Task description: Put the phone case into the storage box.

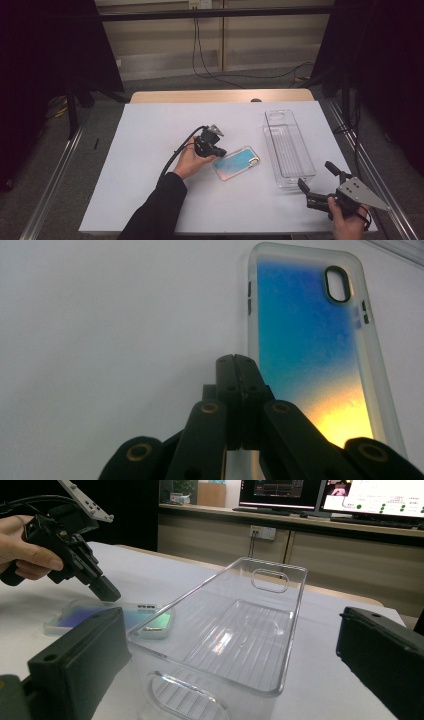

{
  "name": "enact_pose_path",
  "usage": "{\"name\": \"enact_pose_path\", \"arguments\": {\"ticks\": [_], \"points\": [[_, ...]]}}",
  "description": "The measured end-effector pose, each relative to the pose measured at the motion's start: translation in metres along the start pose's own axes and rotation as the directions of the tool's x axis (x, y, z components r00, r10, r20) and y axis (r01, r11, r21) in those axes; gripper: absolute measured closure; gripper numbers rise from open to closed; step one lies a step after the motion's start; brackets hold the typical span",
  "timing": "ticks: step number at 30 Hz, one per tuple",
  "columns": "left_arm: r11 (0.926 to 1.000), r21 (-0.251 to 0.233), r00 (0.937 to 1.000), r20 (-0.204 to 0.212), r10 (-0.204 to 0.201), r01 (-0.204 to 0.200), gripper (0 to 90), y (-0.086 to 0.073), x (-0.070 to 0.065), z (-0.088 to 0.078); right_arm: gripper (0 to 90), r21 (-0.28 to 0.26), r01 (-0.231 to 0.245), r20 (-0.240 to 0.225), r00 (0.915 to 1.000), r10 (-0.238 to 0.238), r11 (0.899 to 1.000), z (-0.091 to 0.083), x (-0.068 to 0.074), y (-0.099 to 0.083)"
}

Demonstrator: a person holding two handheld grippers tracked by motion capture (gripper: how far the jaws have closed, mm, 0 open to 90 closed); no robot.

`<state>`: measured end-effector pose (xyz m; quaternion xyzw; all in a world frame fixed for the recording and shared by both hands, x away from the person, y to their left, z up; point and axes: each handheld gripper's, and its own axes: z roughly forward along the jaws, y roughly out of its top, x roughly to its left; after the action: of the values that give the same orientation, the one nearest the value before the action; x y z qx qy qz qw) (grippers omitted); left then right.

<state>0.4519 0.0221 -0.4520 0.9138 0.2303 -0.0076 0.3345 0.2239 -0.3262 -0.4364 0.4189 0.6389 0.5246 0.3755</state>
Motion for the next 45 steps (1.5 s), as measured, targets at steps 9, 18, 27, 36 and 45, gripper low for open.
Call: {"name": "enact_pose_path", "arguments": {"ticks": [9, 18, 27, 36, 45], "points": [[0.9998, -0.014, 0.9999, 0.001, -0.011, 0.011, 90.0, -0.007, -0.005, -0.004, 0.0, 0.0, 0.0, 0.0, 1.0, 0.0, 1.0, 0.0, 0.0, 0.0], [0.9997, -0.019, 0.9998, 0.012, -0.013, 0.013, 90.0, -0.015, -0.008, -0.009, 0.0, 0.001, 0.0, 0.001, 1.0, 0.0, 1.0, 0.0, 0.0, 0.0], [0.9996, -0.025, 0.9997, 0.019, -0.015, 0.015, 90.0, -0.017, -0.009, -0.011, 0.0, 0.002, -0.001, 0.0, 1.0, 0.001, 1.0, 0.0, 0.0, 0.0], [0.9986, -0.043, 0.9993, 0.024, -0.028, 0.029, 89.8, -0.022, -0.009, -0.012, 0.0, 0.001, 0.001, 0.002, 1.0, -0.001, 1.0, 0.0, 0.0, 0.0], [0.992, -0.122, 0.9994, 0.007, -0.033, 0.034, 77.2, -0.024, -0.008, -0.025, 0.0, 0.0, 0.0, 0.0, 1.0, 0.0, 1.0, 0.0, 0.0, 0.0]]}}
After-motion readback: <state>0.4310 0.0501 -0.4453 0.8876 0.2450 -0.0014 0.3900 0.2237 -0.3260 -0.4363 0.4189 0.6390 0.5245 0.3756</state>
